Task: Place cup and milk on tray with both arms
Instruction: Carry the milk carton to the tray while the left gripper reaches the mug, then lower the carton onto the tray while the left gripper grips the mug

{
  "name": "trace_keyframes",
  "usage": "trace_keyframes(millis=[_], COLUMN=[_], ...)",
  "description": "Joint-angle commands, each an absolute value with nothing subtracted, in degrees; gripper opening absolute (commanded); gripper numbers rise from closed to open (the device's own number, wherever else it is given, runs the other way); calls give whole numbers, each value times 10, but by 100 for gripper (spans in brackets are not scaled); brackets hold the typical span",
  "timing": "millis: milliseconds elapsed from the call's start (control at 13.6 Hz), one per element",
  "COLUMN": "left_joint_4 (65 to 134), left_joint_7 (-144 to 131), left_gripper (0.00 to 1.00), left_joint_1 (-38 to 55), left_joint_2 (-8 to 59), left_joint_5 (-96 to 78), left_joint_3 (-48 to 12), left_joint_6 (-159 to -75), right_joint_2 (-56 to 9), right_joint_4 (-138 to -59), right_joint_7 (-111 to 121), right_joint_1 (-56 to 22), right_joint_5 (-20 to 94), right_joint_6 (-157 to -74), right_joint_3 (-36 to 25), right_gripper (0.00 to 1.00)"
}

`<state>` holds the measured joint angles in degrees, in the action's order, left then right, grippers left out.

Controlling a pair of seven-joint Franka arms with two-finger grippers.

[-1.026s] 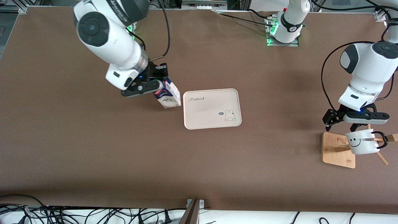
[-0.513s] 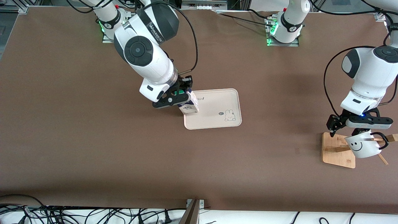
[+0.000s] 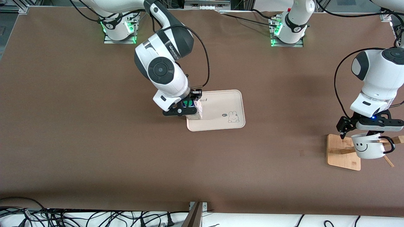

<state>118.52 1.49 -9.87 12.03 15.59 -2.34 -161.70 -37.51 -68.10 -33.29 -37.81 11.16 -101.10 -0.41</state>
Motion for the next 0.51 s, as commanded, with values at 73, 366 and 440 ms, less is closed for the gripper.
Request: trace_keyframes(millis=[73,366,440], left_joint_4=[1189,1222,1222], left_joint_7=[18,18,18], left_gripper=[100,100,100], left_joint_1=[-104,-105,-106], left_joint_2=[104,78,78], left_joint_5=[175,175,175], left_joint_3=[-26,-26,-25], left_joint_6=[-1618,-1618,-1618], right_joint_2=[-387,-395,-402], right_joint_4=[-662,-663,-663], right_joint_7=[-343,-343,-344], right_joint_1=[-397,-408,-411], right_joint_5=[126,127,126], right_joint_6=[-1019,-1041,-1045], right_joint_3=[-22,-22,-22], right_gripper=[54,54,54])
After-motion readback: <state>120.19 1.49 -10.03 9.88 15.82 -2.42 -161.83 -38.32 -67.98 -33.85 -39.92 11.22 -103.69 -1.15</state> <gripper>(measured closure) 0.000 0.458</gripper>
